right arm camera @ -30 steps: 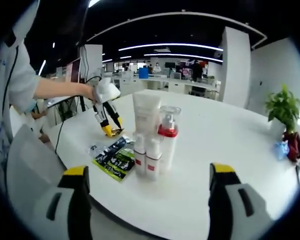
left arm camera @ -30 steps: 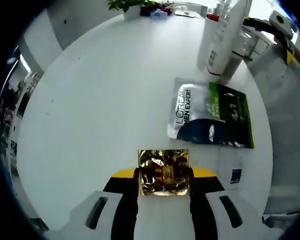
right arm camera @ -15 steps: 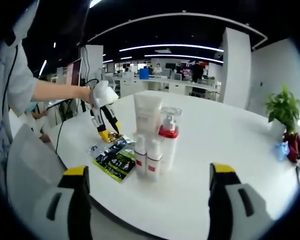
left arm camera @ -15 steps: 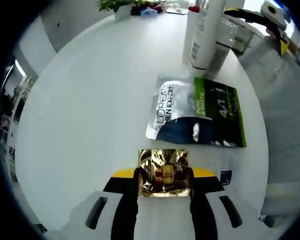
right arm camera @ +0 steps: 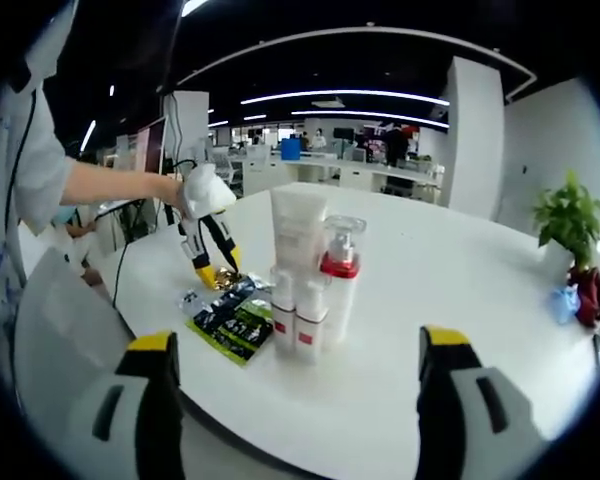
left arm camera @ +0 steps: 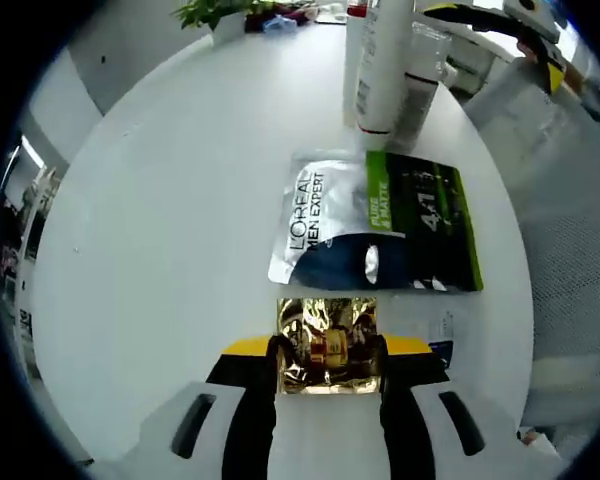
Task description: Arrange the skincare products in the storage area until every visible bottle or jar stands upright without overlapping.
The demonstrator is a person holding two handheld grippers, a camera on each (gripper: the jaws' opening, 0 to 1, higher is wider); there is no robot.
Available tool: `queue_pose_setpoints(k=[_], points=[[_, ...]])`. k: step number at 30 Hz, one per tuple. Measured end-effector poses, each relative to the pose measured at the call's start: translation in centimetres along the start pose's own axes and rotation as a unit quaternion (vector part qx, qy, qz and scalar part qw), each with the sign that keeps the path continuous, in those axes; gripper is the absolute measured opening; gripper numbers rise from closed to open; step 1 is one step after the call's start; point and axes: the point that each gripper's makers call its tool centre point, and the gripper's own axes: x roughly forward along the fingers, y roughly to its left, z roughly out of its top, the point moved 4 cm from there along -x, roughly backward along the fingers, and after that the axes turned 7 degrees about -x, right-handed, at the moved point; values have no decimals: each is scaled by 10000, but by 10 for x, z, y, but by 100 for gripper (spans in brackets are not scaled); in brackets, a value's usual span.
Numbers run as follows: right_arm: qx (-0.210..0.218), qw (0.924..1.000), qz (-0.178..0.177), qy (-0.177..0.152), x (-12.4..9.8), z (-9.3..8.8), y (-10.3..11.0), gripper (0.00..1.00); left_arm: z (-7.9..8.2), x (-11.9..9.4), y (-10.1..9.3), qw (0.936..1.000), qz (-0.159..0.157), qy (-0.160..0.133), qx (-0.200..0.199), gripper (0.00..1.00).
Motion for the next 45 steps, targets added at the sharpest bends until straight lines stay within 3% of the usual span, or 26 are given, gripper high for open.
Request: queue_pose_setpoints(k=[11,25,36,45], points=[[3,10000,14,-23,-1,1,1,100,-1,-1,0,9998,-52,-142,108,37],[-6,10000,30,-1,0,0,1,100,1,1,4,9993,-177,-98,300,37],[-27,10000,48,0,0,0,2,100,3,1,8,9992,56,-81,397,44],[-52,10000,55,-22,1,1,2,100,7,1,7,9992,-13,-128,371,43]])
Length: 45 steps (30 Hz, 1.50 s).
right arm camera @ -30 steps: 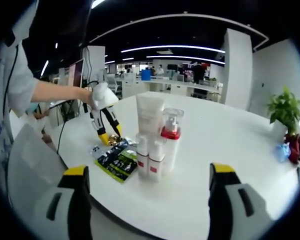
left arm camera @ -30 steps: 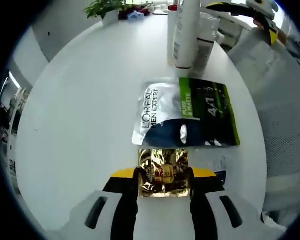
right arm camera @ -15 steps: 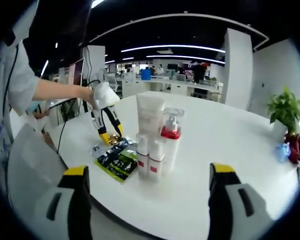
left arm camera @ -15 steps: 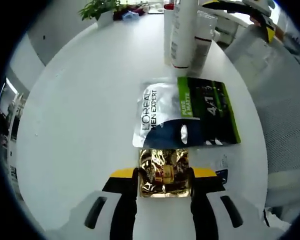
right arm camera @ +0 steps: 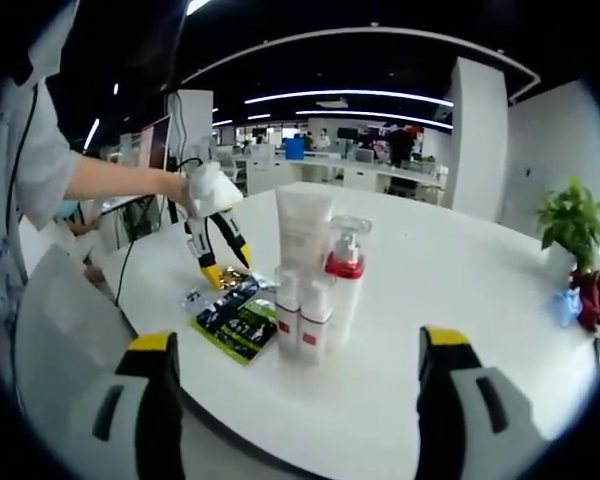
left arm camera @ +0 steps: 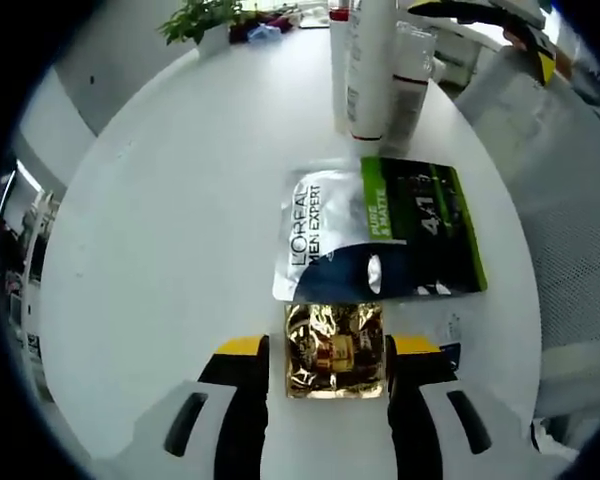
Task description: Arrange the skincare products in the storage area until every visible bottle or jar stands upright without overlapping.
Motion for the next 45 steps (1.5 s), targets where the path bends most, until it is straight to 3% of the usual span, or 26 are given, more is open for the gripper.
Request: queue_pose_setpoints(k=[12,21,25,38,45], points=[[-7,10000,38,-86,0,2,0,100,0,-11,3,9998,180,-45,-53,44],[29,9998,54,-186,-1,4,0,100,9,-24,-1,9985,406,-287,-212,48],[25,9997,87,-235,-2,5,1,100,15,-30,-11,9974,474,-473,-268,49],[6,9994,162,-292,-4,6,5,100,13,-43,-35,9920,808,-766,-593,54],[-15,9993,224,-306,-4,6,7,100,17,-52,-48,9860,958,-1072,-843,57]])
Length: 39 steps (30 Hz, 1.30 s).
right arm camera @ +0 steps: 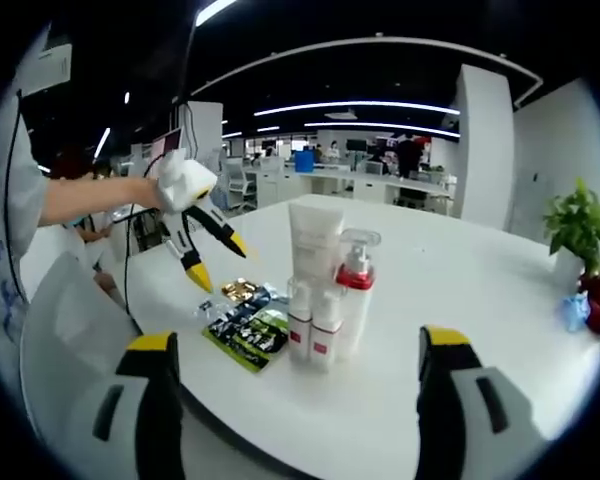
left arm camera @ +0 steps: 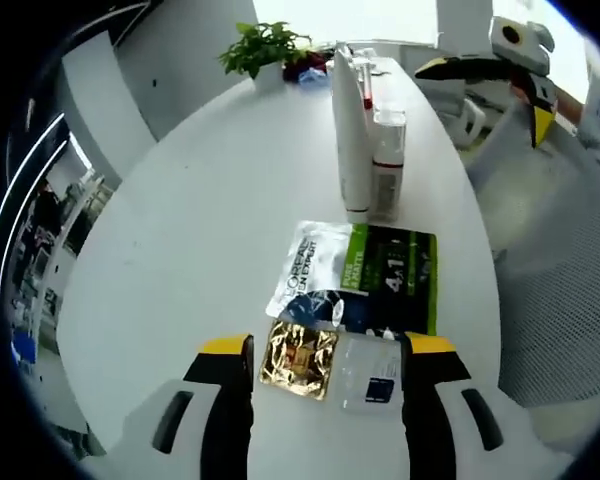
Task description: Arrange the skincare products in the storage area until every visible bottle or jar stands upright without overlapping.
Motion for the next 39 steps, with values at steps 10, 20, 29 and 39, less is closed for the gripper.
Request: queue_pose_setpoints(k=[10,20,29,39], points=[[-32,10000,60,72,1,-1,2,100,-2,-12,-13,9967,526,-428,-452,65],[-83,9998,186,49,1,-1,5,100,-2,-26,-39,9913,717,-772,-788,70],[-61,9995,311,53,2,-1,8,100,-1,-37,-49,9857,876,-1030,-1009,75],[-138,9995,274,63,1,0,8,100,1,-49,-56,9775,999,-1368,-1256,79]])
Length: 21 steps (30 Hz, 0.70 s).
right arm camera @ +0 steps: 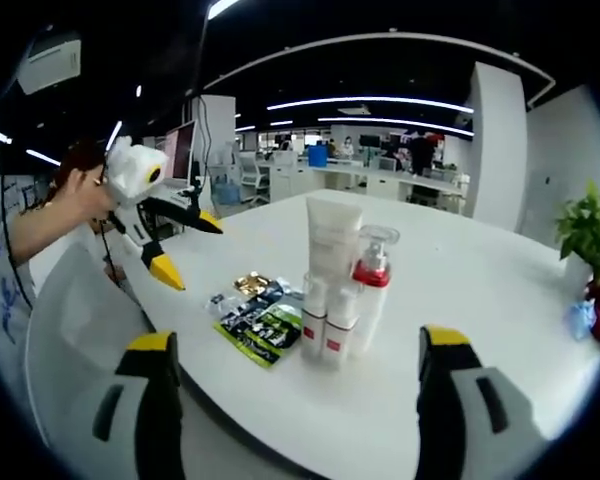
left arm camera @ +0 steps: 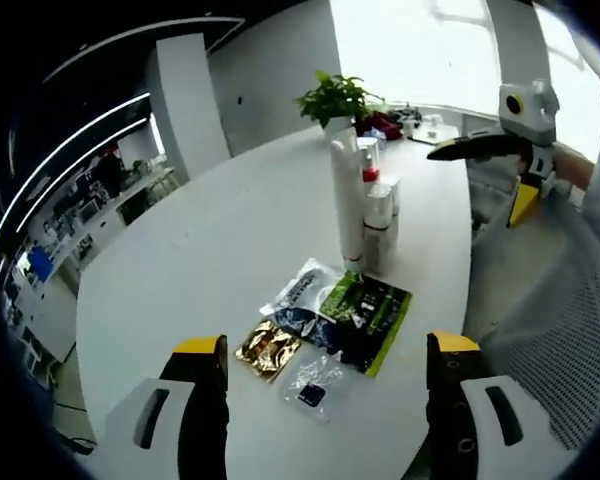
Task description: Arrange the skincare products in the storage area until every visible bottle or jar stands upright without overlapping.
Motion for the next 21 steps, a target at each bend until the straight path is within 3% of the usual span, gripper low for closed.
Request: queue_pose_setpoints(k=[6,14,21], points=[[-48,10000,58,53,0,-1,2,100,-7,-7,-2,10000,28,-12,-32,83],[-17,10000,-25,28,-1,0,0,100,-11,-20,1,9988,331,-225,-286,91],[-44,10000,6,45,-1,0,1,100,-18,-26,0,9978,474,-205,-413,94]])
